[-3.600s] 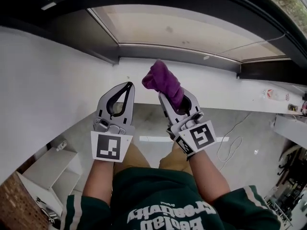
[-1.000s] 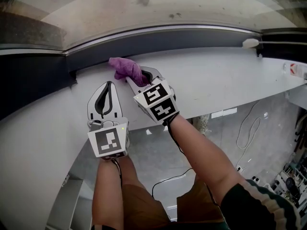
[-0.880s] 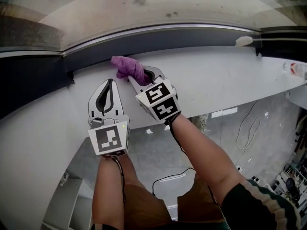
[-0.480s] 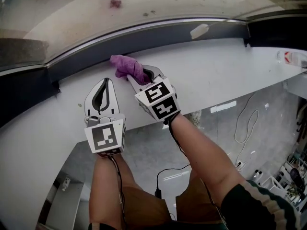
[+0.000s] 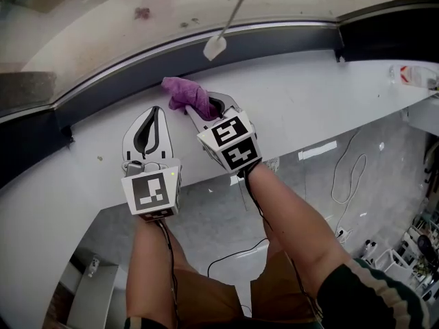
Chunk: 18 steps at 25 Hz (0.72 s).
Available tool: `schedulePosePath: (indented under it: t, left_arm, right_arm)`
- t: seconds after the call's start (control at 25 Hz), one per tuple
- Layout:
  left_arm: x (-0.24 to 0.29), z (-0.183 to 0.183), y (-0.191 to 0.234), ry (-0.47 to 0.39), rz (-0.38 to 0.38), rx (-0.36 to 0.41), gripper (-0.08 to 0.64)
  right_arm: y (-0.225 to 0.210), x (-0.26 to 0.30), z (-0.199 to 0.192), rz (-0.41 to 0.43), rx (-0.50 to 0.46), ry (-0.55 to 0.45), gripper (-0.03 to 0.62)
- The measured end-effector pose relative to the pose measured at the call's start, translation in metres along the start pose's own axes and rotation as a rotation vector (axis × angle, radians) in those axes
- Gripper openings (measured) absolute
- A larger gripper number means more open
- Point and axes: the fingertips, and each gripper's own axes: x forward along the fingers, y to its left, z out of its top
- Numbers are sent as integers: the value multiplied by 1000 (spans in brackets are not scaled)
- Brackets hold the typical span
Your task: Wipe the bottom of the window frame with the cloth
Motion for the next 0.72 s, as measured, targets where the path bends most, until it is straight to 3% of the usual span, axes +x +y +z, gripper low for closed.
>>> schedulePosePath:
  t: [0.72]
  left_arm:
    - [59,33,-103,-13,-116,39,9]
  right_arm:
    - [-104,-64,-15,-101,47,-15,104]
